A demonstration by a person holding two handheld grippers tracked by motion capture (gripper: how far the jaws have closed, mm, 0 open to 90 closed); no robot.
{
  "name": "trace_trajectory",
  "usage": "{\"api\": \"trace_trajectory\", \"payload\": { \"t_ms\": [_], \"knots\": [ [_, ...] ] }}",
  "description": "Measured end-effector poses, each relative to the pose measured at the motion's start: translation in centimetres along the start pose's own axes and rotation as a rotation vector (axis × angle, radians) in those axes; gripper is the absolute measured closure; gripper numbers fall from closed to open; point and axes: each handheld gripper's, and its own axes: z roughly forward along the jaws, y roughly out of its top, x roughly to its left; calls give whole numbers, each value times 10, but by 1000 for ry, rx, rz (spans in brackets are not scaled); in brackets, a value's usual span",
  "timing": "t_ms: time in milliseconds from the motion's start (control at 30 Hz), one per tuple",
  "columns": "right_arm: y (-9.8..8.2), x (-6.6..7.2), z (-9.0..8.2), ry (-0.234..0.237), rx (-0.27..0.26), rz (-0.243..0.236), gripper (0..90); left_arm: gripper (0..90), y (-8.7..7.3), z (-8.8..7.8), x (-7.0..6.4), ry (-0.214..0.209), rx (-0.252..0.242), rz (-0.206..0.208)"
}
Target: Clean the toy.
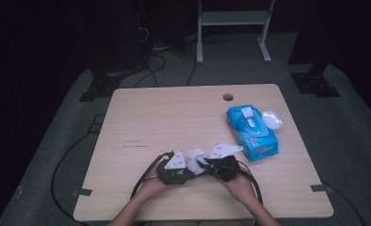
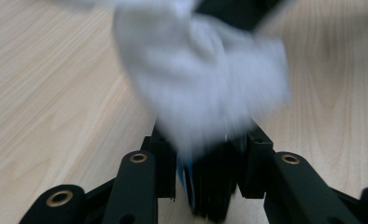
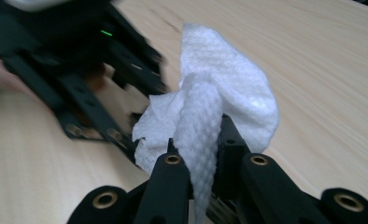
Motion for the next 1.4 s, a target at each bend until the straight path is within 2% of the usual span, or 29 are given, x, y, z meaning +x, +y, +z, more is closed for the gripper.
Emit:
{"api": "trace_trajectory", "payload": {
  "t_ms": [33,133,200,267,333,367,400,433,467,533,567,600,700,733,900,933,1000,1067,1100,1133,1167,1233,1267,1333,1367,1400],
  "knots": [
    [-3,-5,-4,-26,9,-6,842,678,0,-2,1,-6,-13,-6],
    [-11,-21,-18,-76,8,50,842,705,0,-1,2,-4,-16,-8],
    [-13,-25,-21,-79,4,71,842,706,0,-1,2,-10,-15,3],
    [-14,-24,-21,-84,3,65,842,705,1,-1,2,-9,-6,7],
    [-12,-21,-19,-76,5,50,842,703,1,-1,1,-9,-9,7],
    [-11,-19,-17,-69,7,46,842,692,2,0,1,-20,-15,-12],
    [-10,-16,-15,-56,8,36,842,605,3,1,1,-24,-9,-35],
    [-9,-14,-13,-35,3,29,842,552,4,2,2,-21,-5,-35],
    [-8,-11,-11,-22,-1,25,842,542,4,3,1,-20,3,-26],
    [-5,-2,-6,-10,-7,-1,842,578,4,4,0,-22,6,-13],
    [-3,-1,-5,5,-5,-4,841,620,3,4,-1,-13,7,7],
    [-3,0,-4,17,-3,-8,841,649,3,4,-1,-12,6,8],
    [-4,-4,-7,-12,11,-11,841,669,2,1,1,-3,6,8],
    [-5,-8,-9,-30,14,-8,842,681,1,0,1,1,1,1],
    [-15,-29,-29,-129,27,39,842,710,1,-2,1,-1,1,21],
    [-18,-31,-31,-129,23,57,842,710,2,-1,1,-2,0,20],
    [-20,-32,-32,-131,21,61,843,708,2,0,1,-3,0,21],
    [-18,-29,-30,-140,22,36,843,701,2,-1,1,-11,-6,14],
    [-18,-29,-29,-130,18,28,843,681,3,-1,2,-18,-14,0],
    [-17,-27,-28,-107,17,32,843,611,4,0,2,-14,-15,-4],
    [-17,-24,-26,-108,11,18,843,564,5,1,2,-13,-9,-11],
    [-14,-20,-22,-61,2,14,842,467,6,4,2,-21,-4,-37],
    [-13,-16,-18,-27,-5,16,843,464,6,5,1,-20,-1,-25],
    [-10,-8,-12,-11,-12,-11,842,506,5,4,0,4,18,3],
    [-7,-5,-10,1,-8,-24,842,576,4,3,1,-4,16,9],
    [-6,-5,-9,2,0,-27,842,582,3,1,1,3,18,8]
  ]
}}
